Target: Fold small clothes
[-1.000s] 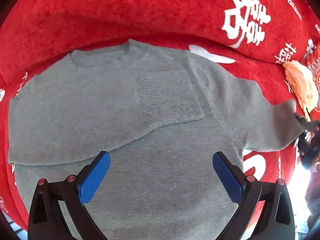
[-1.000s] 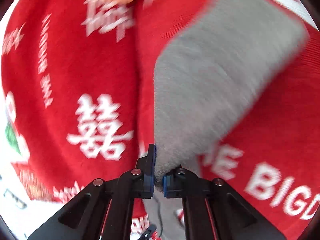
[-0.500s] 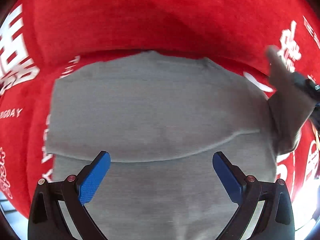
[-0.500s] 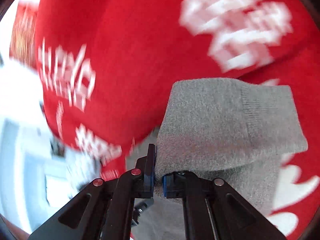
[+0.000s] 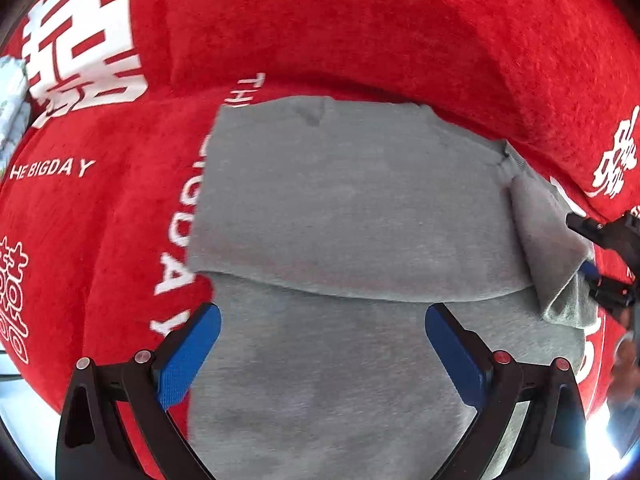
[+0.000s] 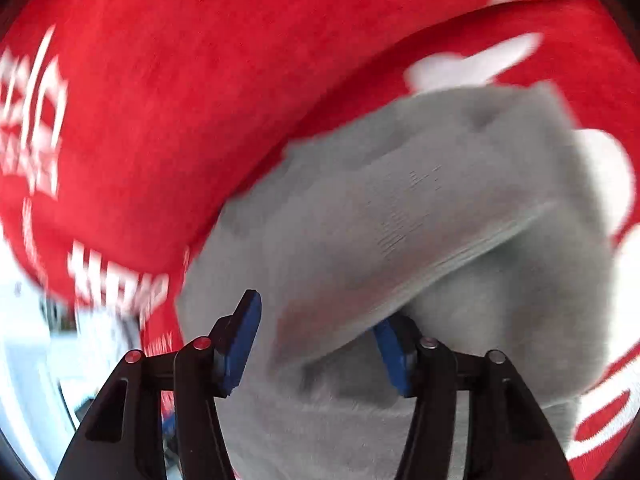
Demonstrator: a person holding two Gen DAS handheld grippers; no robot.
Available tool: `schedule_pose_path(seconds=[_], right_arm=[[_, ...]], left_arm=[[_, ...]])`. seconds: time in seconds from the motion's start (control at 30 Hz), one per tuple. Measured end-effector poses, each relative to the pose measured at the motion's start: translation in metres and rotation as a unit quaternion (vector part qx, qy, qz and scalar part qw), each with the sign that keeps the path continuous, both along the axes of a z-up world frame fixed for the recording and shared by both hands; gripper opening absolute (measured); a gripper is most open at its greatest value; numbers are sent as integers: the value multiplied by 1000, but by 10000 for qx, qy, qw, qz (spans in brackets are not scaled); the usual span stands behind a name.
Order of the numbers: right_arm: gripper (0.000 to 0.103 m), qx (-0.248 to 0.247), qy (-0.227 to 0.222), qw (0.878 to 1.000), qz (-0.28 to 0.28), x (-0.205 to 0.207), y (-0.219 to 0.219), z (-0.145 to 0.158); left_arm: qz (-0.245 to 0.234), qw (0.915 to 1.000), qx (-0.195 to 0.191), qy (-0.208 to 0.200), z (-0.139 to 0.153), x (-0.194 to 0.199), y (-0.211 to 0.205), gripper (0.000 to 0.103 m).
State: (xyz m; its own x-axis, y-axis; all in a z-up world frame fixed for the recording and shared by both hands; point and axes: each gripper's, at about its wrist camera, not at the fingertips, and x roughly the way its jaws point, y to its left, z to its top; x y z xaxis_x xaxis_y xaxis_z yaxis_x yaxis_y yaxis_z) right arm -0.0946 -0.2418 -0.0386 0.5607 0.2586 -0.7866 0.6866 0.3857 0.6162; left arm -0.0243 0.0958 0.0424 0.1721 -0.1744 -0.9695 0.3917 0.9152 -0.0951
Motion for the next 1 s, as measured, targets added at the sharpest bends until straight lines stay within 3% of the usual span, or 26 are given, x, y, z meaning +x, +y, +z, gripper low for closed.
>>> schedule_pose_path(seconds=[0.03,0.07,0.13,0.2,0.3,0.4,0.5,0.53,0.57,0.63,0.8,1.0], right_arm=[[9,-42,44,10000,-65,2,-3,1],[7,-147,29,9999,-5,7,-3,5],[7,-634,-112,9964,553,34,10,23],[7,-1133,-249,9839,1358,63,39,38],[7,-1474,-400,9541,2578,100,100,45],[11,-1781,-182,9157,3598,120,157,27],[16,-1969,223,8856,4200,110,177,1],[21,-1973,316,8818,4271,106,180,-1],[33,-1900,306,8853,4234,102,180,-1],[49,-1576,245,9080,3874,85,166,4],[50,-493,267,9638,2605,17,100,5],[54,386,438,9931,1015,-75,38,-12]], left_arm=[[37,10000,-12,-10,1,2,6,102],[68,10000,-30,-26,3,3,10,102],[133,9999,-92,-49,5,4,18,102],[192,9997,-106,-49,5,6,25,102],[286,9996,-78,-11,2,12,35,102],[367,9992,-132,27,1,14,41,102],[391,9990,-214,57,-1,19,44,102],[386,9989,-264,89,-2,20,43,102],[372,9988,-306,123,-3,21,42,102],[298,9984,-411,253,-6,24,35,102],[59,9939,-822,729,-23,36,0,102],[178,9876,-1024,1175,-43,46,-30,102]])
